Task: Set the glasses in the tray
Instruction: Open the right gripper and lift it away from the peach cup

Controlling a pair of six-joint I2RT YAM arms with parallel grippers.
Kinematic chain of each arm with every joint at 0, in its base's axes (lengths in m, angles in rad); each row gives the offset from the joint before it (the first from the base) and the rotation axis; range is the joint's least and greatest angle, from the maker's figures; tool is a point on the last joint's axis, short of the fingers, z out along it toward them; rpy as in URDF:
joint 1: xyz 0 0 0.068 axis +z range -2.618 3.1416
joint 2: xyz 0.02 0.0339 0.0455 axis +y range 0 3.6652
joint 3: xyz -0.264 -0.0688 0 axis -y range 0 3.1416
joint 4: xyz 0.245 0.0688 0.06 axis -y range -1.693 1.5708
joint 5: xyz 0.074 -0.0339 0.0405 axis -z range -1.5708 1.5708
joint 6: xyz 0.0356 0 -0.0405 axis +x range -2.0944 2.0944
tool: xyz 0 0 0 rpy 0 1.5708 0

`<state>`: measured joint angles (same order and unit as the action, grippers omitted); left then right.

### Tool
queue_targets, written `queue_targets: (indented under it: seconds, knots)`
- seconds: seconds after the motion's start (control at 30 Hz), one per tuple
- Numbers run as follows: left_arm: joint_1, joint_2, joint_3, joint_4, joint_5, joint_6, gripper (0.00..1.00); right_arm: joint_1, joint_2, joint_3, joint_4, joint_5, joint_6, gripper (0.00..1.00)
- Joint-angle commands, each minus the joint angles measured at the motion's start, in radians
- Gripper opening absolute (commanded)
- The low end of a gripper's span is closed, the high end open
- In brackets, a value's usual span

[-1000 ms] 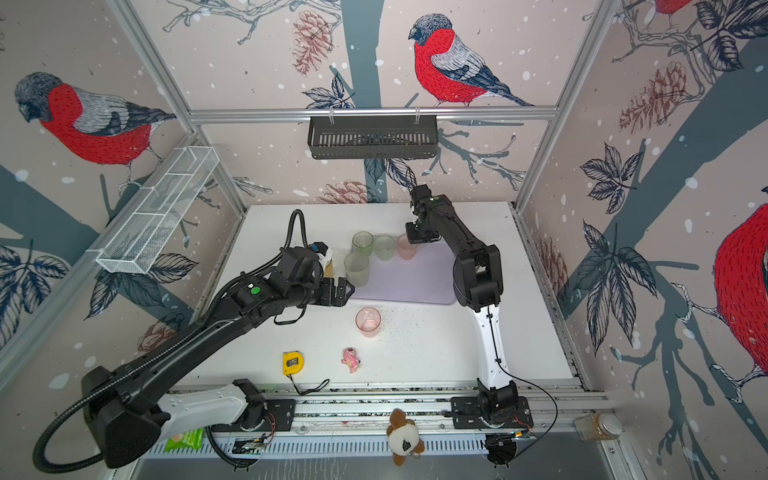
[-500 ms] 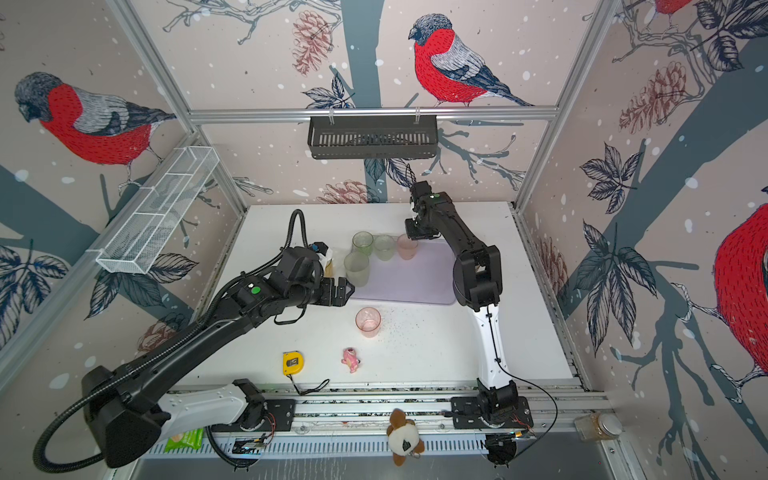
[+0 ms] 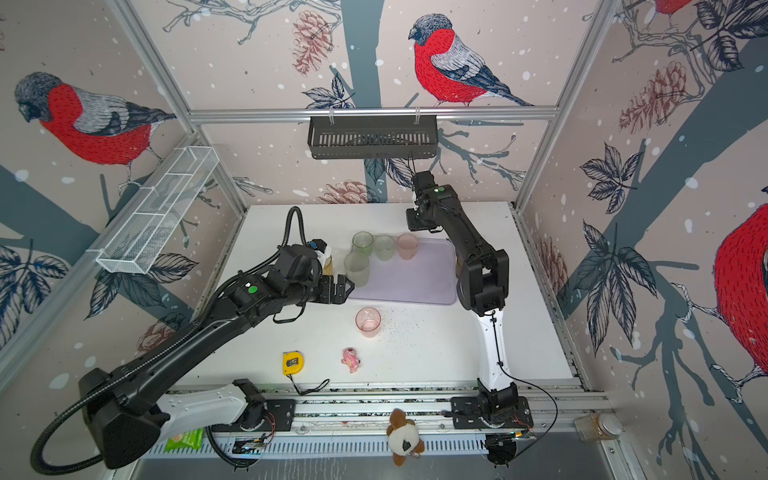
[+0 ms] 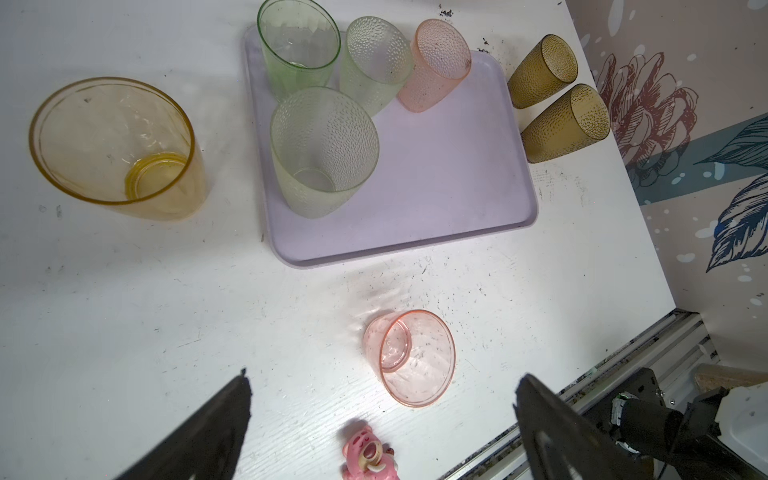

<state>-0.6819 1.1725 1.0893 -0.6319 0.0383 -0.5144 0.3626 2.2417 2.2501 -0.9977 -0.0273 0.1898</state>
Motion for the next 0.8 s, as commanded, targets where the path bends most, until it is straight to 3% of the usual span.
queue_targets:
  seconds: [0.0, 0.3, 0.53, 0.77]
  knots:
    - [0.002, -0.004, 0.011, -0.021, -0.025, 0.015, 0.99, 0.015, -0.045, -0.017, -0.017, 0.033, 0.029, 0.43]
    - [0.041, -0.093, -0.069, 0.005, -0.013, 0.011, 0.99, 0.085, -0.159, -0.084, -0.033, 0.09, 0.091, 0.43]
    - [0.132, -0.143, -0.086, 0.001, 0.08, 0.004, 0.98, 0.174, -0.228, -0.123, -0.085, 0.15, 0.144, 0.44]
    - [0.15, -0.107, -0.039, -0.026, 0.113, -0.022, 0.93, 0.221, -0.269, -0.135, -0.089, 0.147, 0.162, 0.44]
